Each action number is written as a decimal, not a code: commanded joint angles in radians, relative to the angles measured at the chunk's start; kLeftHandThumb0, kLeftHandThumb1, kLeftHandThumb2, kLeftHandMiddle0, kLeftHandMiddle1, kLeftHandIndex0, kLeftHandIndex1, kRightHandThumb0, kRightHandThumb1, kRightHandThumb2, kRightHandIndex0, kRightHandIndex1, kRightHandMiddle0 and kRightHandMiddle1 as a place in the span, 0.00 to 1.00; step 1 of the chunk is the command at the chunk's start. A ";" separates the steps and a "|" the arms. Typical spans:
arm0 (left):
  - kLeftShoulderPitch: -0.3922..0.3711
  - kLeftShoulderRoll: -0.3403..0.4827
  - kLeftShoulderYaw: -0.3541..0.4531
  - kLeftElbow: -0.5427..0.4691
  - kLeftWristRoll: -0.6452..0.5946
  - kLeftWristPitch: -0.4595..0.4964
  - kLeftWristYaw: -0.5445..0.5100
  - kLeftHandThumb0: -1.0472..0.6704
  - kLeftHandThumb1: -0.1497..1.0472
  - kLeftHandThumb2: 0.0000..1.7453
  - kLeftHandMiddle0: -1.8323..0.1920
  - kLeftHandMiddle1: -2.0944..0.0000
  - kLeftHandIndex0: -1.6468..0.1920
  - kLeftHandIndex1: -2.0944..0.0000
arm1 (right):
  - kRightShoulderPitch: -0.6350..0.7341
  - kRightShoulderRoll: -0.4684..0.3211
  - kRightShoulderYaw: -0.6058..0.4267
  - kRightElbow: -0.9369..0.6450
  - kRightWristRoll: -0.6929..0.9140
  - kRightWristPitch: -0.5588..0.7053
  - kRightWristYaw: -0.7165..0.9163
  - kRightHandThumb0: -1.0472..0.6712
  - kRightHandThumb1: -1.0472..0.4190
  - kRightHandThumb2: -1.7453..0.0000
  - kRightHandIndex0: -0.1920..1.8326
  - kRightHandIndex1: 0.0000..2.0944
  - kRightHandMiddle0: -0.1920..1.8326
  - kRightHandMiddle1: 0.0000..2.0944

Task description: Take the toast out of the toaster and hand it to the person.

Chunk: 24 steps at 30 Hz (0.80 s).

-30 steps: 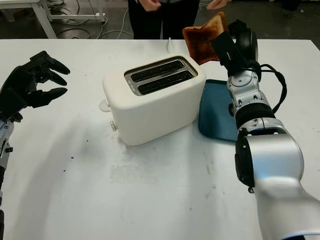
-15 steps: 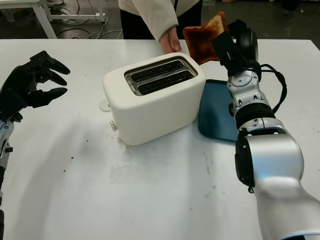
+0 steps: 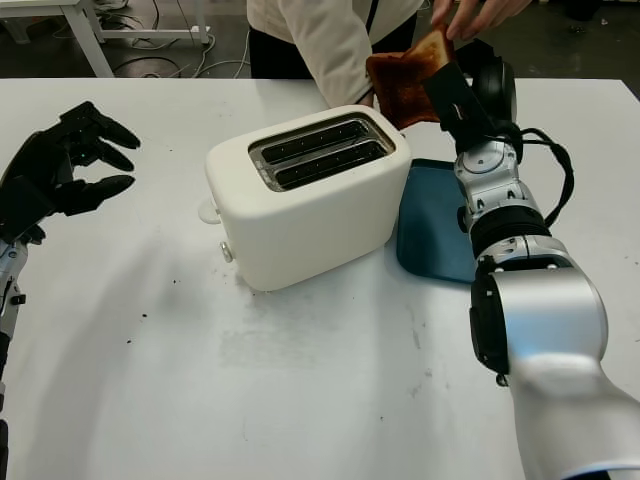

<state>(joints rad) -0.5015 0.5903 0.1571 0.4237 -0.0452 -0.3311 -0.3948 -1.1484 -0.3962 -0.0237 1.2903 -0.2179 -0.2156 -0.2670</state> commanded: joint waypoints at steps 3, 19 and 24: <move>0.011 -0.004 0.005 -0.008 0.005 -0.002 0.011 0.00 0.89 0.08 0.80 0.28 0.78 0.32 | -0.007 -0.003 0.001 -0.006 -0.002 -0.014 -0.005 0.44 0.09 0.84 0.51 0.83 0.39 0.82; 0.009 -0.009 0.007 -0.007 -0.005 0.002 0.007 0.00 0.89 0.07 0.80 0.28 0.78 0.32 | -0.012 -0.058 0.047 -0.001 -0.020 -0.005 0.318 0.10 0.09 0.91 0.15 0.09 0.18 0.05; 0.013 -0.005 0.006 -0.012 0.001 0.007 0.011 0.00 0.89 0.07 0.80 0.27 0.78 0.32 | -0.009 -0.066 0.046 -0.002 -0.015 -0.023 0.376 0.07 0.09 0.97 0.10 0.00 0.11 0.00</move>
<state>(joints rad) -0.5015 0.5894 0.1571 0.4232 -0.0452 -0.3308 -0.3936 -1.1499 -0.4509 0.0256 1.2903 -0.2380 -0.2142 0.0993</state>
